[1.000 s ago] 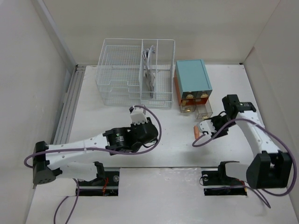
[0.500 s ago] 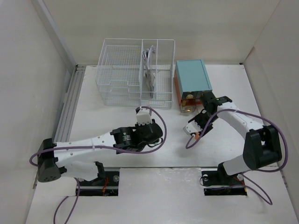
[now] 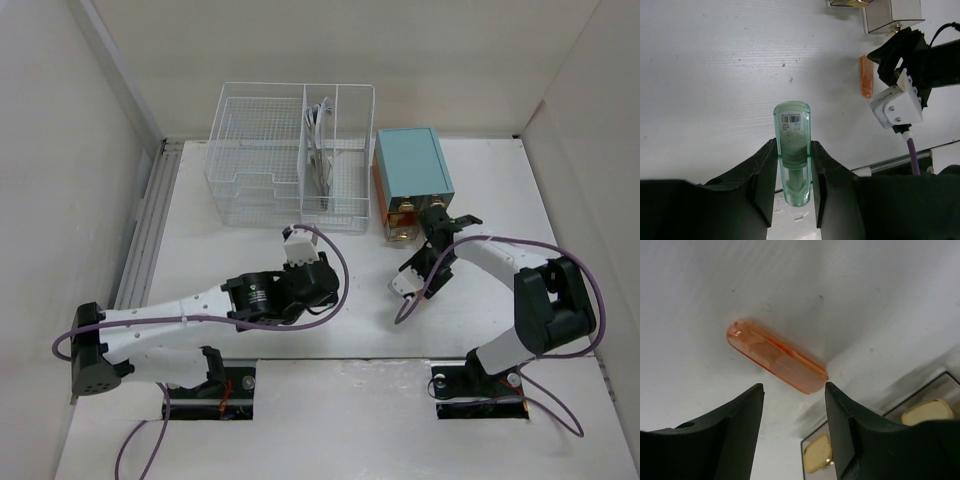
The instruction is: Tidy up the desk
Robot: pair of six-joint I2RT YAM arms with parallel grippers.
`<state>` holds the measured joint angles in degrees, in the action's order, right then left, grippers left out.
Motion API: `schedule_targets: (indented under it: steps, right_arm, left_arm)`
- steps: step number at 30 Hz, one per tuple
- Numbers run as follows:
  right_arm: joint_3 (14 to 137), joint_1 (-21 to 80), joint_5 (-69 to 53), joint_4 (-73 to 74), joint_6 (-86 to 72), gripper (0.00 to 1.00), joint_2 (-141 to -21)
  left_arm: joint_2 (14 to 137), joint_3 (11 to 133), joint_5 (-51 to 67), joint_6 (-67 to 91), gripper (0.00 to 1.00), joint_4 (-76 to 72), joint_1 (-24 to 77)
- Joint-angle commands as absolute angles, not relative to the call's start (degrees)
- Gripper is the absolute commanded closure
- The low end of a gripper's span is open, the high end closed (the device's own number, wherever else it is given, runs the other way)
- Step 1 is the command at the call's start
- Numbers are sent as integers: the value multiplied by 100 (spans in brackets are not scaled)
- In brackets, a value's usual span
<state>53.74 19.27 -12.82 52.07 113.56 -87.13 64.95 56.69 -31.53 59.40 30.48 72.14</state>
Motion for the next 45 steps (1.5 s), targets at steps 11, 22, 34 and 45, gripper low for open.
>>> schedule_targets:
  steps: [11,22,34,45]
  right_arm:
    - [4676,1846,-1406,4729,16479,42,-8412]
    - [4843,1846,-1029,5290,16375,77,-8710]
    - [5572,1644,-3460,5695,13861,86,-8044]
    - [4879,414,-4264,3338,10515,90,-6505]
  left_arm:
    - [6319,5520,-3165,6038,100,3032,7146]
    - [6372,5528,-3103,5985,100,2919,7146]
    - [7197,5537,-2497,5415,100,1688,6970]
    - [8384,6423,-2022,4562,100,845,6688]
